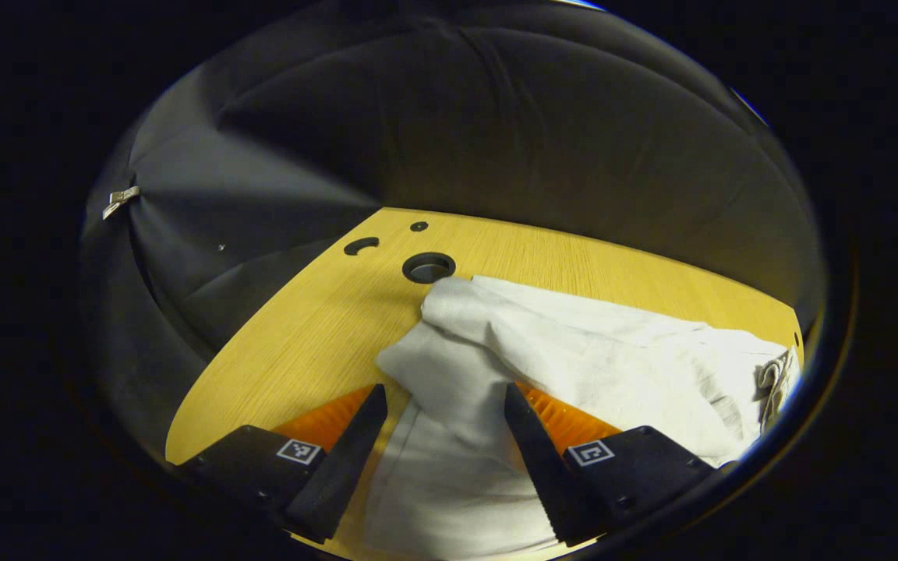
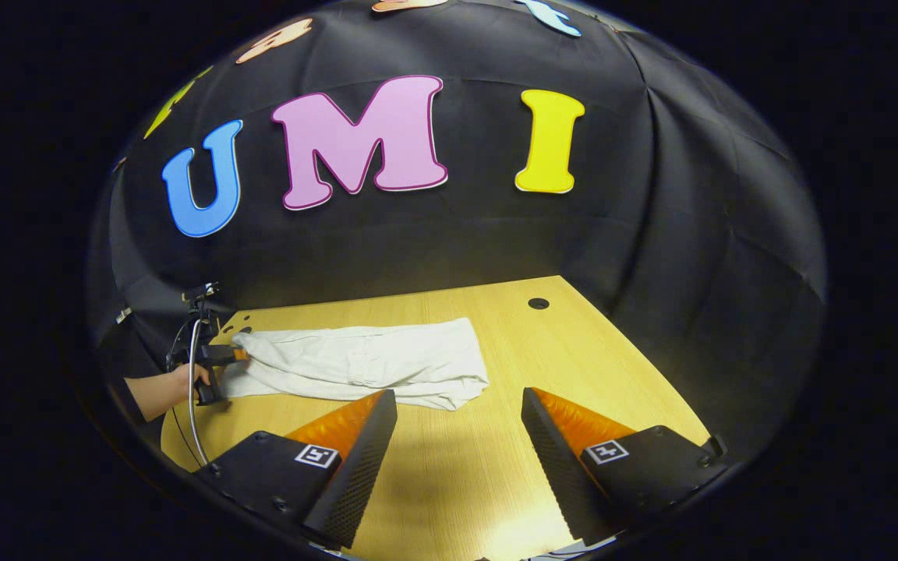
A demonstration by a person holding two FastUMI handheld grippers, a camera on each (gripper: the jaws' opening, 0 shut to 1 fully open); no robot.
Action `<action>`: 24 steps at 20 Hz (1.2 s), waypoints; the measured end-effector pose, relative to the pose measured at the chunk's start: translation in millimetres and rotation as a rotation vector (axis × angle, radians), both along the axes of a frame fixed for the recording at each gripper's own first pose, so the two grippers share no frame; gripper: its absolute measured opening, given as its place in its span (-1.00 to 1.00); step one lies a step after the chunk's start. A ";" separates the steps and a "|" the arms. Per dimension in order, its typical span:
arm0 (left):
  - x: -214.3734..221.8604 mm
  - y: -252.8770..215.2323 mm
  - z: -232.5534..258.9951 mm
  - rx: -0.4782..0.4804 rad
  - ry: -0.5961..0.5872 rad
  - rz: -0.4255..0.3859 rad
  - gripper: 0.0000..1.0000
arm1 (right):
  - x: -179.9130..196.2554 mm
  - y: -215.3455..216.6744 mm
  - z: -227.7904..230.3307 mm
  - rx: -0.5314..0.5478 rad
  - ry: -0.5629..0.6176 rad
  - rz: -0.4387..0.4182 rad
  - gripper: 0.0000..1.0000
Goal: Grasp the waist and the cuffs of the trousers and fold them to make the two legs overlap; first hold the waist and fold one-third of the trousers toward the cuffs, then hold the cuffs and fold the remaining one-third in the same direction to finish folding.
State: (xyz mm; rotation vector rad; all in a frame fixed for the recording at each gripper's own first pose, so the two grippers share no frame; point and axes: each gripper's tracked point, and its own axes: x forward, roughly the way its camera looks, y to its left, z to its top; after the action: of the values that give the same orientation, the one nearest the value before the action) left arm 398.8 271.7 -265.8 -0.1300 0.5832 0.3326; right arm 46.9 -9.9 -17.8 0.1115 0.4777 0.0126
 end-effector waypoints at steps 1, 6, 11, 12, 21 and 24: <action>-0.6 -2.8 -1.2 0.001 0.008 0.003 0.98 | -3.8 2.0 -1.7 -0.001 0.005 0.008 0.97; 4.6 -14.0 -5.0 0.006 0.045 -0.074 0.64 | -19.3 -6.0 -11.7 0.020 0.031 -0.014 0.97; 9.5 -32.5 -6.7 -0.003 0.065 -0.162 0.05 | -31.3 -15.0 -18.7 0.020 0.045 -0.038 0.97; 9.9 -33.5 -4.7 -0.005 0.063 -0.160 -0.14 | -32.8 -15.9 -19.0 0.017 0.046 -0.037 0.97; -17.8 -57.0 -10.2 -0.057 0.033 -0.204 -0.87 | -38.9 -32.1 -24.0 0.010 0.043 -0.074 0.97; -28.2 -58.6 -3.3 -0.112 0.008 -0.162 -0.89 | -34.4 -38.0 -20.1 0.016 0.024 -0.095 0.97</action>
State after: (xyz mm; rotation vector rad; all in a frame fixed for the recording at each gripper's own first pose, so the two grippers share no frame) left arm 370.6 213.1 -269.2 -0.1877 0.6166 0.1433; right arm 12.5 -47.9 -37.8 0.1502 0.4963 -0.0781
